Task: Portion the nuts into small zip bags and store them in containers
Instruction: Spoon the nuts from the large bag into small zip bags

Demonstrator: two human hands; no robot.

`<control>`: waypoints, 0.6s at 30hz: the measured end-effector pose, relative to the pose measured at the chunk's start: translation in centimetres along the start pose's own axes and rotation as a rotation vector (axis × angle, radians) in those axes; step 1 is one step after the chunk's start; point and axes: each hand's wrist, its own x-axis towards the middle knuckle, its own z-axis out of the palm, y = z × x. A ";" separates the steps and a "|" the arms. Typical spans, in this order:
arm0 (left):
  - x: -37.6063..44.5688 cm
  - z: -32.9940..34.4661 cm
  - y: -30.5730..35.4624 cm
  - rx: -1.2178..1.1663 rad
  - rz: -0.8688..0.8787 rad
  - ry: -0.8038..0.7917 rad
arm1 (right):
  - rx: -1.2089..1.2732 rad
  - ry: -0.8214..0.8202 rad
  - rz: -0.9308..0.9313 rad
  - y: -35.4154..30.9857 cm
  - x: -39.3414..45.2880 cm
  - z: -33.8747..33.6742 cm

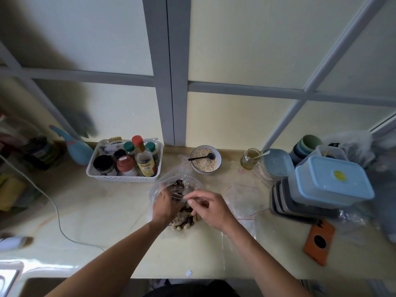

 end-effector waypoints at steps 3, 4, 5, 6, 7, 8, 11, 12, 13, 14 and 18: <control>0.0 -0.2 0.1 -0.056 0.063 0.026 | -0.008 0.016 -0.054 -0.5 0.2 0.1; 0.1 -0.3 0.0 -0.062 0.079 0.037 | -0.011 0.066 -0.076 -0.7 0.3 0.0; 0.3 -0.1 -0.2 -0.072 0.090 0.054 | -0.011 0.130 -0.099 -0.8 0.5 -0.1; 0.5 -0.1 -0.2 -0.080 0.095 0.074 | -0.003 0.196 -0.118 -0.9 0.5 -0.3; 0.6 0.0 -0.2 -0.085 0.090 0.090 | 0.010 0.253 -0.131 -1.1 0.6 -0.5; 0.6 0.0 0.0 -0.073 0.076 0.104 | 0.022 0.304 -0.139 -1.2 0.6 -0.6; 0.3 -0.1 0.7 0.012 -0.008 0.064 | -0.005 0.442 -0.134 -1.2 0.8 -0.7; 0.1 -0.1 0.9 0.056 -0.038 0.025 | -0.034 0.485 -0.121 -0.9 0.9 -0.6; 0.0 0.0 0.9 0.098 -0.065 -0.019 | -0.076 0.519 -0.106 -0.6 1.1 -0.5; -0.1 0.1 0.8 0.131 -0.078 -0.057 | -0.131 0.538 -0.093 0.0 1.3 -0.3; 0.4 1.0 -0.9 0.155 -0.134 -0.078 | -0.361 0.463 -0.019 2.2 2.2 0.9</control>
